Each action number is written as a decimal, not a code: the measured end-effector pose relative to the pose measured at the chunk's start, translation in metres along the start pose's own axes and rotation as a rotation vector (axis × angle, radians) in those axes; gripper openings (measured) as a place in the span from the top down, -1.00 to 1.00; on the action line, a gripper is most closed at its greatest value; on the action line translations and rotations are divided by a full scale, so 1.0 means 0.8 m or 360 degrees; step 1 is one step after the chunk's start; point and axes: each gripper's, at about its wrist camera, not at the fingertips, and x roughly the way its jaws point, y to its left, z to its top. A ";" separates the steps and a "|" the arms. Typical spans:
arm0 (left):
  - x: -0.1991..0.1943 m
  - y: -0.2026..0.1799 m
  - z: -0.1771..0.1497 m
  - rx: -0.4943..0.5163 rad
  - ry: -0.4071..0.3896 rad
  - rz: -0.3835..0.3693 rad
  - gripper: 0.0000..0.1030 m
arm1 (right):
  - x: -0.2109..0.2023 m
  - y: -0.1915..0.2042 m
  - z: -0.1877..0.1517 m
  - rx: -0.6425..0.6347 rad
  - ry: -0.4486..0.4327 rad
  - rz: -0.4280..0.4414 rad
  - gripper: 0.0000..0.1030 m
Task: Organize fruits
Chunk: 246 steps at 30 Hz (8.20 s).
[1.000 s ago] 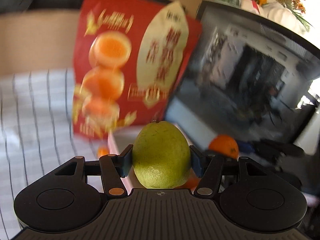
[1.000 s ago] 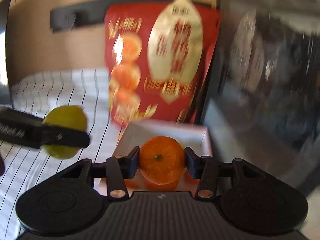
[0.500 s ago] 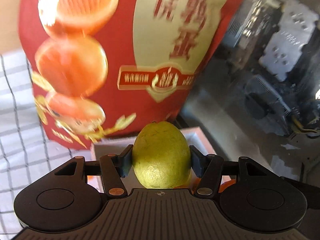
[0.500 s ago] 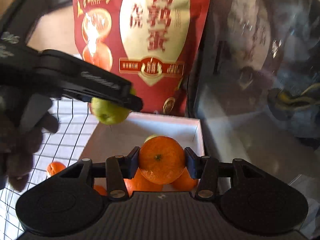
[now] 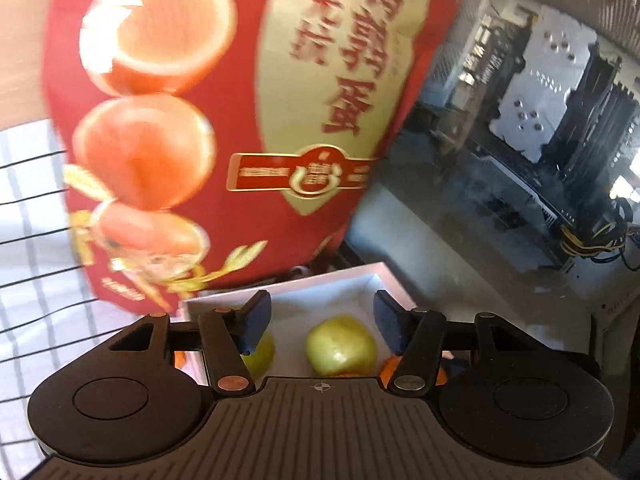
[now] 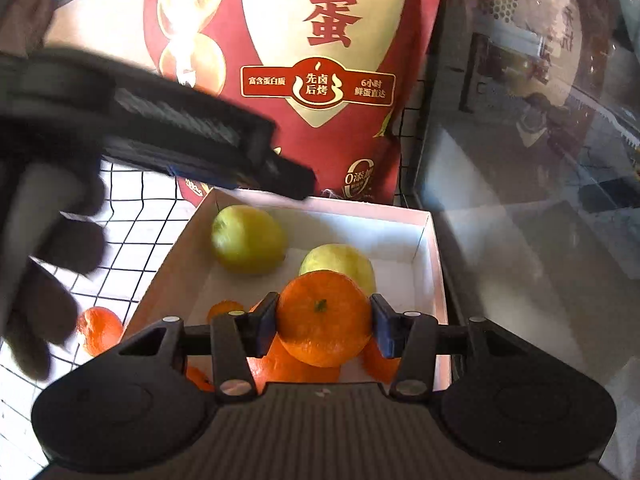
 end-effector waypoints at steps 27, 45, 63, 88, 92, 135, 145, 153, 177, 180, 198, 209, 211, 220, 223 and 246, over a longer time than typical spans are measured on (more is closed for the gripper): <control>-0.215 0.145 -0.216 -0.0453 -0.0012 0.0412 -0.19 | -0.003 0.105 0.105 0.0003 0.0134 0.0294 0.00; -0.308 0.199 -0.272 -0.0681 -0.0020 0.0573 -0.19 | 0.185 0.230 0.126 -0.0018 0.0477 0.0244 0.49; -0.302 0.193 -0.281 -0.0679 0.0029 0.0539 -0.17 | 0.104 0.274 0.076 -0.0144 0.0376 0.0370 0.48; -0.183 0.096 -0.212 -0.0204 0.0142 0.0269 -0.17 | -0.075 0.143 -0.161 0.0091 0.0261 0.0233 0.34; -0.170 0.090 -0.171 -0.0115 0.0052 0.0293 -0.17 | -0.083 0.142 -0.173 0.0115 0.0186 0.0186 -0.28; -0.180 0.059 -0.247 0.0055 0.0221 0.0252 0.00 | -0.089 0.140 -0.199 0.0119 -0.0005 0.0192 -0.56; -0.201 0.044 -0.282 -0.0010 0.0293 0.0209 0.01 | -0.091 0.146 -0.194 -0.0018 0.0036 0.0132 0.09; -0.195 0.030 -0.287 0.0033 0.0341 0.0163 0.01 | -0.092 0.150 -0.191 -0.0066 0.0050 0.0121 0.45; -0.102 -0.047 -0.034 -0.0035 -0.0138 0.0056 0.00 | -0.157 0.024 0.008 -0.0041 -0.0457 -0.0065 0.46; -0.054 -0.042 -0.038 -0.0104 0.0001 0.0046 0.01 | -0.142 0.008 0.027 -0.0026 -0.0452 -0.0052 0.45; -0.109 -0.021 -0.099 -0.0037 -0.0048 0.0196 0.01 | -0.007 -0.016 0.036 0.0106 -0.0194 0.0069 0.46; -0.130 -0.007 -0.172 0.0040 0.0017 0.0292 0.01 | 0.032 -0.009 0.025 0.0290 -0.0063 -0.0034 -0.02; -0.130 -0.005 -0.188 0.0003 0.0028 0.0290 0.01 | 0.017 -0.008 0.020 0.0308 -0.0073 -0.0063 -0.06; -0.137 -0.044 -0.259 -0.0166 -0.0122 0.0639 0.01 | -0.093 0.024 -0.087 0.0121 -0.0192 -0.0062 -0.47; -0.140 -0.066 -0.279 -0.0192 -0.0160 0.0722 0.01 | -0.097 0.031 -0.131 0.0088 -0.0124 0.0012 -0.47; -0.084 -0.084 -0.264 -0.0070 -0.0186 0.0870 -0.15 | -0.029 0.051 -0.179 0.0051 -0.0107 0.0026 -1.00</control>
